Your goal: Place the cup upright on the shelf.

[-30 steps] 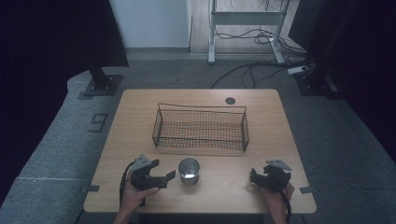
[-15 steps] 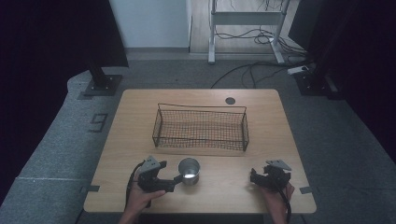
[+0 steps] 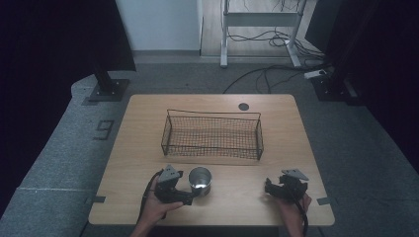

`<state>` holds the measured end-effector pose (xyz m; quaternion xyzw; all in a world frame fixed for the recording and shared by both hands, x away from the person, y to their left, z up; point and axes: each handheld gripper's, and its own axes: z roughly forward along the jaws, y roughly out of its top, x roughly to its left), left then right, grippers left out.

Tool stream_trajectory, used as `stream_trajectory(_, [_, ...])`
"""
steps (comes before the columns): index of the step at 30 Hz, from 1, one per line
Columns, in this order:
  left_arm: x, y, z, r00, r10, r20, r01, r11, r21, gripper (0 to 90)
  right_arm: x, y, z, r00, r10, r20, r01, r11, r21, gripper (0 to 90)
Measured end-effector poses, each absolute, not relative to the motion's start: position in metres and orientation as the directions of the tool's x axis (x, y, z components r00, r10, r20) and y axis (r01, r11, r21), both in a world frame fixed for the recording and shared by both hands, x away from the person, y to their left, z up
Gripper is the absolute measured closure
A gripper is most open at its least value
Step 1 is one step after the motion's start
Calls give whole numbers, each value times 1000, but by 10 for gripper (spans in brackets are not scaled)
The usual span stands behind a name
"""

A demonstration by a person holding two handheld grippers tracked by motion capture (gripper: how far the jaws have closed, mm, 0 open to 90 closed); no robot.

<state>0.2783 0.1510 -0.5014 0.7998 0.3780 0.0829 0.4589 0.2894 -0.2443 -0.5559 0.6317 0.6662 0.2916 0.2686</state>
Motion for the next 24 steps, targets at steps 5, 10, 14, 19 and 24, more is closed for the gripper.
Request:
stream_trajectory(5, [280,141,-505,702,684,-197,523,-308,795,11,289,-244,-556,-57,998,9,685,32,727,62])
stream_trajectory(10, [284,135,-506,700,689,-187,520,-311,796,12,289,-244,-556,-57,998,11,685,31,728,62])
stream_trajectory(14, [286,127,-508,701,691,-176,513,-317,798,13,289,-244,-556,-57,998,11,685,31,728,62])
stream_trajectory(19, [288,116,-511,703,693,-159,503,-327,800,15,289,-244,-556,-57,998,11,685,31,728,62])
stream_trajectory(24, [288,111,-517,685,717,-126,492,-329,806,41,289,-244,-556,-58,998,11,685,31,728,62])
